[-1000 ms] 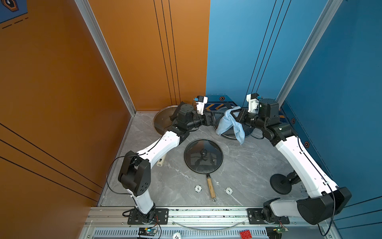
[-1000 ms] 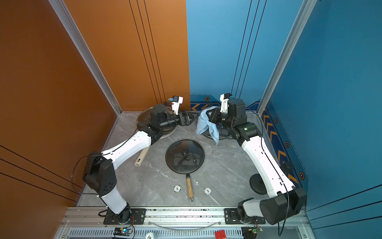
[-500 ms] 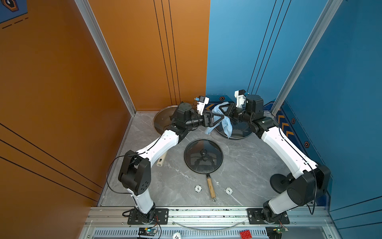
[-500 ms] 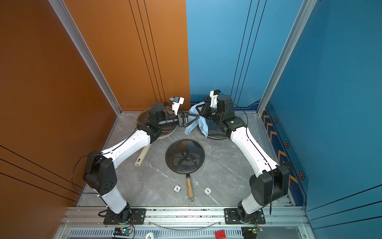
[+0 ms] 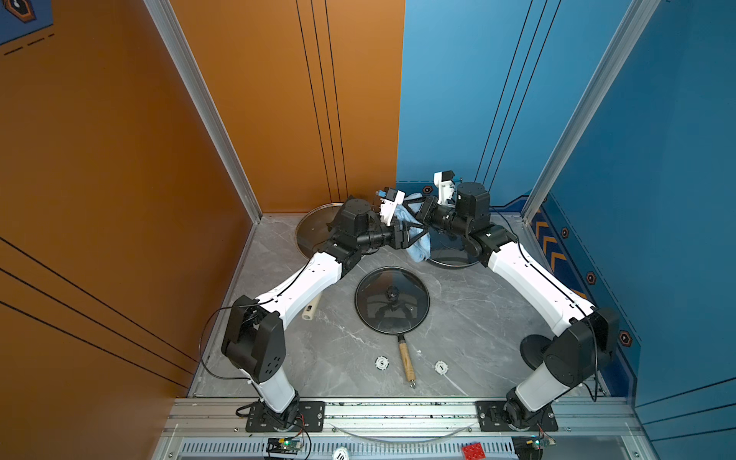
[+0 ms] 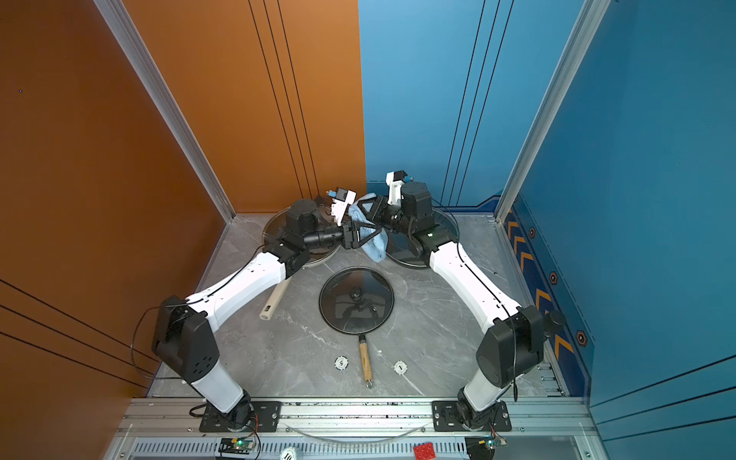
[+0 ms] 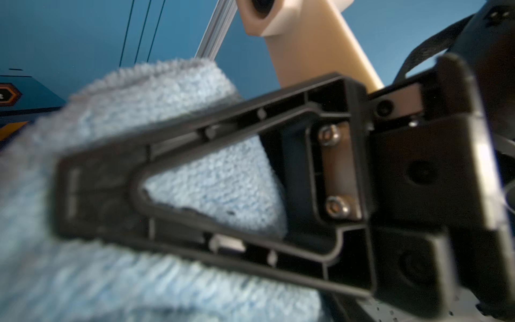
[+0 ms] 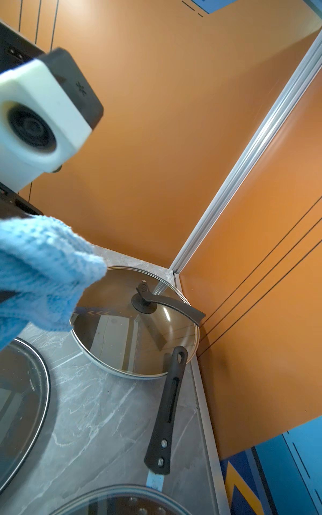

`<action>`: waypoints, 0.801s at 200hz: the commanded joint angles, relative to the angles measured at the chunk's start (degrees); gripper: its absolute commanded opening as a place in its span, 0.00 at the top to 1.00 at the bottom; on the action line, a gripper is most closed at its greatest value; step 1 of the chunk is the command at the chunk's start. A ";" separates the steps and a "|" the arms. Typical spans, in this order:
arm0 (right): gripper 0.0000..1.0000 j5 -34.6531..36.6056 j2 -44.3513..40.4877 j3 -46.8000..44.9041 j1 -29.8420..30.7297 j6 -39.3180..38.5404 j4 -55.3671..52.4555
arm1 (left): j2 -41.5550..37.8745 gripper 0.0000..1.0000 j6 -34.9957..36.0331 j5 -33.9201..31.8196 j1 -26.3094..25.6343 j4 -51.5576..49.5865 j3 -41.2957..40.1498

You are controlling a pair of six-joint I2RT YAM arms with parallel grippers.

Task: Wipe the pot lid with a cloth
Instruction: Adjust the cleaning item.

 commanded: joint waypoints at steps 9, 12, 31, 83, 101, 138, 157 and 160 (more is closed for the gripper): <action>0.82 1.69 -1.83 -0.70 1.42 -0.43 0.49 | -4.03 0.56 0.50 -4.89 0.79 0.12 -2.19; 0.82 2.03 -2.15 -0.93 1.42 -0.57 0.33 | -4.19 0.58 0.42 -5.30 0.95 0.10 -2.38; 0.78 3.86 -3.96 -2.71 1.42 -1.24 -0.51 | -5.00 0.71 -0.55 -7.34 1.88 0.32 -3.54; 0.51 13.88 -9.91 -6.23 1.15 -3.61 -5.08 | -5.86 0.84 -1.71 -10.77 4.37 -0.58 -5.53; 0.46 19.97 -13.50 -6.86 0.78 -5.56 -10.11 | -5.68 0.86 -0.10 -12.43 5.16 -3.86 -5.20; 0.32 28.40 -19.18 -7.37 -2.08 -10.03 -21.01 | -4.46 0.88 6.74 -16.54 5.51 -15.73 -1.42; 0.23 30.16 -19.15 -7.25 -3.81 -12.06 -22.54 | -3.14 0.89 9.82 -19.81 5.15 -20.83 1.24; 0.22 30.27 -18.95 -7.17 -4.03 -12.54 -22.62 | -2.93 0.89 10.23 -20.28 5.11 -21.34 1.62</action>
